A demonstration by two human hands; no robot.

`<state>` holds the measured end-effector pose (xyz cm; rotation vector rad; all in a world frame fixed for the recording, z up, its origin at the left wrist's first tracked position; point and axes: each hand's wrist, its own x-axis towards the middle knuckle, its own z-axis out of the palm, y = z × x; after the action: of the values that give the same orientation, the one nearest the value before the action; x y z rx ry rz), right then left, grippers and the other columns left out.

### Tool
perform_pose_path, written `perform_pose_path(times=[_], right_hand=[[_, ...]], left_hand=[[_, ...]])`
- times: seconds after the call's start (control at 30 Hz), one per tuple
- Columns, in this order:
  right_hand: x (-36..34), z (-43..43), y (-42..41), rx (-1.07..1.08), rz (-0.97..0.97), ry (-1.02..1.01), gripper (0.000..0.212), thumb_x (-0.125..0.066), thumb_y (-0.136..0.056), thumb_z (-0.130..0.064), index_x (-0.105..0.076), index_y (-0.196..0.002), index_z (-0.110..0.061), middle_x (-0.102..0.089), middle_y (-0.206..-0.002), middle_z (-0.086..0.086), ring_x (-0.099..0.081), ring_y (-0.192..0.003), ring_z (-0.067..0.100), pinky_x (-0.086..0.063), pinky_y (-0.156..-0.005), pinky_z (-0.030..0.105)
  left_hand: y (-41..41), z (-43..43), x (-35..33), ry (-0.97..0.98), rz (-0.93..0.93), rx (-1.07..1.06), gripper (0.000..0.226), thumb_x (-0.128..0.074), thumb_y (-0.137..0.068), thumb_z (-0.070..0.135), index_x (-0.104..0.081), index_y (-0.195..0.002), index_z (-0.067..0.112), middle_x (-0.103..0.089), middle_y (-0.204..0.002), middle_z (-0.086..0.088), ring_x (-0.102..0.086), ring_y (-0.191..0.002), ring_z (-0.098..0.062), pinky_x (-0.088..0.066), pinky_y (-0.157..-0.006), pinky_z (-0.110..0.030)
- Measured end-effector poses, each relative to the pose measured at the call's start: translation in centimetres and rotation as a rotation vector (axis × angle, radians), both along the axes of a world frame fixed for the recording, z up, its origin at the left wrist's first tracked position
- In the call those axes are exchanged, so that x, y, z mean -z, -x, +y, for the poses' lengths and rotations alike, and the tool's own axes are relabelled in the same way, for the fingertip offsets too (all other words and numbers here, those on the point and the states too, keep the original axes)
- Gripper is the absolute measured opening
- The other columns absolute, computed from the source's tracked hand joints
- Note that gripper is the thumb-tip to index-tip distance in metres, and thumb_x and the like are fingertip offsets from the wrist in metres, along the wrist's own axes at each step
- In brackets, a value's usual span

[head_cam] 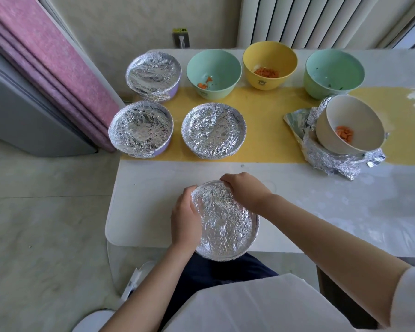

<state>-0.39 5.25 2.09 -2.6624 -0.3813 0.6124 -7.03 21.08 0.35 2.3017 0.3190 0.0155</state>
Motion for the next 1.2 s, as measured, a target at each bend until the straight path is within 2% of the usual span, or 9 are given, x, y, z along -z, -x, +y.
perform_pose_path(times=[0.13, 0.3, 0.5, 0.6, 0.7, 0.8, 0.97, 1.07, 1.2], right_hand=[[-1.6, 0.6, -1.7, -0.119, -0.001, 0.135, 0.026, -0.041, -0.089, 0.002, -0.060, -0.103, -0.009, -0.062, -0.094, 0.012, -0.060, -0.088, 0.030, -0.038, -0.063, 0.029], [-1.0, 1.9, -2.0, -0.166, 0.011, 0.018, 0.018, -0.045, -0.092, -0.005, -0.061, -0.096, -0.012, -0.063, -0.087, 0.010, -0.057, -0.083, 0.030, -0.042, -0.065, 0.032], [-1.0, 2.4, -1.8, -0.189, -0.064, 0.089, 0.029, -0.045, -0.088, -0.001, -0.060, -0.110, -0.011, -0.063, -0.099, 0.014, -0.058, -0.093, 0.031, -0.032, -0.064, 0.028], [-0.6, 2.0, -1.8, -0.188, -0.031, 0.049, 0.027, -0.042, -0.092, -0.003, -0.059, -0.112, -0.012, -0.064, -0.097, 0.013, -0.059, -0.092, 0.031, -0.040, -0.066, 0.031], [-0.4, 0.9, -1.9, -0.105, 0.021, -0.063, 0.029, -0.038, -0.099, -0.013, -0.054, -0.124, -0.013, -0.065, -0.109, 0.012, -0.060, -0.100, 0.031, -0.047, -0.082, 0.039], [-0.6, -0.3, -1.8, -0.004, 0.013, -0.159, 0.030, -0.037, -0.101, -0.016, -0.057, -0.123, -0.011, -0.066, -0.112, 0.011, -0.060, -0.101, 0.029, -0.045, -0.085, 0.036], [-0.3, -1.3, -1.7, 0.063, -0.041, -0.170, 0.026, -0.042, -0.098, -0.011, -0.064, -0.112, -0.009, -0.069, -0.104, 0.011, -0.061, -0.094, 0.030, -0.044, -0.079, 0.035], [-0.3, -1.4, -2.1, -0.016, -0.046, -0.058, 0.025, -0.041, -0.095, -0.004, -0.064, -0.105, -0.009, -0.066, -0.088, 0.013, -0.059, -0.082, 0.033, -0.045, -0.067, 0.037], [-1.2, -0.8, -3.0, -0.154, -0.041, 0.059, 0.027, -0.039, -0.093, -0.001, -0.058, -0.109, -0.011, -0.059, -0.089, 0.012, -0.050, -0.076, 0.026, -0.033, -0.062, 0.029]], left_hand=[[-1.9, 0.7, -0.4, -0.092, -0.036, 0.151, 0.027, -0.041, -0.096, 0.007, -0.060, -0.114, 0.009, -0.063, -0.112, -0.007, -0.058, -0.098, -0.025, -0.040, -0.081, -0.028], [-2.8, 0.4, -0.2, -0.075, -0.032, 0.231, 0.019, -0.044, -0.095, 0.009, -0.062, -0.102, 0.008, -0.065, -0.077, -0.013, -0.060, -0.069, -0.031, -0.040, -0.061, -0.032], [-3.1, 0.3, -0.1, -0.041, -0.024, 0.187, 0.015, -0.047, -0.094, 0.007, -0.062, -0.094, 0.007, -0.062, -0.067, -0.014, -0.058, -0.061, -0.034, -0.042, -0.057, -0.036], [-3.2, 0.2, 0.0, -0.034, -0.022, 0.197, 0.016, -0.046, -0.094, 0.007, -0.062, -0.093, 0.008, -0.059, -0.062, -0.012, -0.057, -0.059, -0.035, -0.046, -0.056, -0.040], [-3.3, 0.0, 0.3, -0.008, -0.001, 0.166, 0.017, -0.045, -0.095, 0.009, -0.062, -0.093, 0.010, -0.052, -0.057, -0.003, -0.057, -0.058, -0.033, -0.047, -0.056, -0.041], [-3.3, -0.4, 0.4, 0.012, 0.000, 0.106, 0.020, -0.045, -0.095, 0.011, -0.064, -0.096, 0.013, -0.055, -0.058, -0.001, -0.058, -0.061, -0.030, -0.048, -0.061, -0.039], [-3.3, -2.0, 0.3, 0.046, -0.006, 0.026, 0.030, -0.042, -0.096, 0.008, -0.066, -0.112, 0.017, -0.071, -0.084, -0.012, -0.064, -0.078, -0.031, -0.050, -0.071, -0.035], [-3.3, -2.2, 0.4, 0.027, 0.027, 0.062, 0.032, -0.038, -0.096, 0.008, -0.064, -0.108, 0.020, -0.067, -0.074, -0.014, -0.061, -0.069, -0.033, -0.051, -0.063, -0.037], [-3.3, -2.4, 0.3, -0.010, -0.001, 0.054, 0.030, -0.038, -0.097, 0.007, -0.063, -0.111, 0.015, -0.068, -0.085, -0.012, -0.061, -0.077, -0.031, -0.046, -0.067, -0.033]])
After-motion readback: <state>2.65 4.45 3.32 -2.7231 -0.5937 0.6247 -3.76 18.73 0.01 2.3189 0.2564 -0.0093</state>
